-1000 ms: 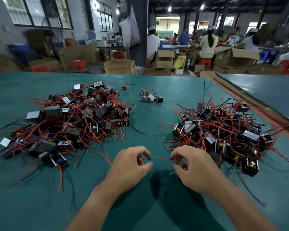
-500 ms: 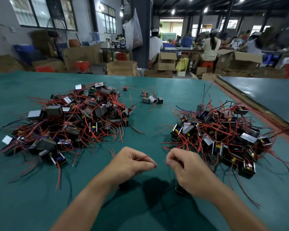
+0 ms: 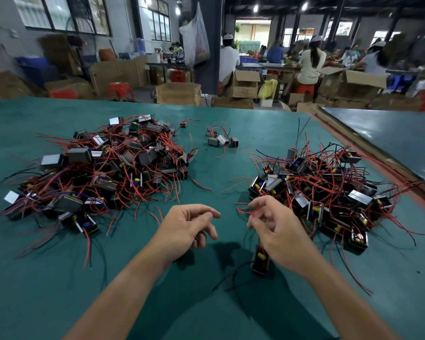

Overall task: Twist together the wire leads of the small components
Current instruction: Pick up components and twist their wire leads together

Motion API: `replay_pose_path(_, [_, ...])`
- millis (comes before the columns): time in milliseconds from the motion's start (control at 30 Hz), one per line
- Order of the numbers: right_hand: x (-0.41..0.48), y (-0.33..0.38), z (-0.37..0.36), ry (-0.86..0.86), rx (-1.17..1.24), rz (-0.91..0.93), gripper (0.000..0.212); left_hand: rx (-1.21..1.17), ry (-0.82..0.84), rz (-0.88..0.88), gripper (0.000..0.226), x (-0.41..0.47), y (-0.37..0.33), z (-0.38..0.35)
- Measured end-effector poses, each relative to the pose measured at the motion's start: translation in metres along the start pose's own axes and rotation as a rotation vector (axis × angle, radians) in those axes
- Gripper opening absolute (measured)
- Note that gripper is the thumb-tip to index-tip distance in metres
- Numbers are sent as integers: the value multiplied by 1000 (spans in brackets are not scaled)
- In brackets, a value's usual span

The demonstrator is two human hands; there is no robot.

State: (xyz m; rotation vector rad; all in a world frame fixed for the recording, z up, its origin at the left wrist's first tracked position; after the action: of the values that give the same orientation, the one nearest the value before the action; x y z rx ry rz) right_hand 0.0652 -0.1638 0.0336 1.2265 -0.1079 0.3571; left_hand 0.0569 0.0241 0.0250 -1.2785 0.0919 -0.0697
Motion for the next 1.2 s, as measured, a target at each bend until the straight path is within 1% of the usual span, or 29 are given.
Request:
replay_pose_path(100, [-2, 5, 2, -47, 111, 15, 38, -49, 23, 13, 18, -1, 0, -4])
replay_pose_path(167, [-3, 11, 8, -127, 144, 55, 38, -87, -3, 28, 19, 0, 2, -2])
replay_pose_path(200, [-4, 15, 11, -172, 92, 76, 35, -93, -29, 35, 21, 0, 3, 0])
replay_pose_path(267, [-6, 26, 14, -248, -123, 142, 28, -67, -101, 41, 24, 1, 4, 6])
replay_pose_path(300, [-9, 35, 14, -277, -194, 205, 26, -43, -141, 42, 25, 1, 4, 10])
replay_pose_path(333, [-12, 44, 12, -288, -204, 281, 25, -20, -179, 41, 25, 1, 4, 14])
replay_pose_path(400, [-20, 57, 0, -218, -122, 390, 21, 7, -232, 38, 22, 2, 4, 19])
replay_pose_path(467, [-27, 61, -23, -45, -57, 382, 16, -8, -236, 43, 18, 2, 5, 20])
replay_pose_path(533, [-32, 55, -46, 137, -90, 339, 17, -35, -249, 42, 14, 3, 5, 20])
replay_pose_path(600, [-35, 47, -57, 239, -207, 330, 22, -42, -311, 26, 14, 5, 5, 25])
replay_pose_path(700, [-32, 41, -53, 248, -318, 306, 29, -1, -446, -25, 20, 6, 2, 35])
replay_pose_path(767, [-30, 38, -50, 251, -379, 276, 30, -12, -519, -72, 32, 4, -1, 42])
replay_pose_path(800, [-28, 35, -51, 264, -422, 256, 31, -4, -547, -108, 39, 2, -3, 45])
replay_pose_path(867, [-22, 30, -55, 294, -557, 210, 33, 55, -564, -191, 42, -1, -7, 48])
replay_pose_path(967, [-5, 26, -57, 345, -794, 102, 35, 91, -483, -299, 29, -10, -21, 40])
replay_pose_path(1033, [4, 26, -55, 365, -857, 57, 32, 104, -405, -358, 25, -14, -31, 31])
replay_pose_path(1133, [8, 20, -52, 377, -823, 20, 22, 153, -325, -407, 27, -16, -35, 18])
replay_pose_path(1200, [6, 13, -46, 326, -728, 3, 18, 206, -311, -419, 26, -16, -33, 13])
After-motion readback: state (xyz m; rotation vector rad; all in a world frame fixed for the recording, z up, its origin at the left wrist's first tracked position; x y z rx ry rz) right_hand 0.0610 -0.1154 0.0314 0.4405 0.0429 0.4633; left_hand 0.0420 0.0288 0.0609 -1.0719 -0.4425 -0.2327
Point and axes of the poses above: each hand's wrist, its own x-axis towards the middle knuckle, its own z-axis out of the back of the hand, y = z × x, the point moved 7 cm from there along x, towards the middle knuckle, and after that the axes turned 9 degrees about x, right-handed, at the moved point
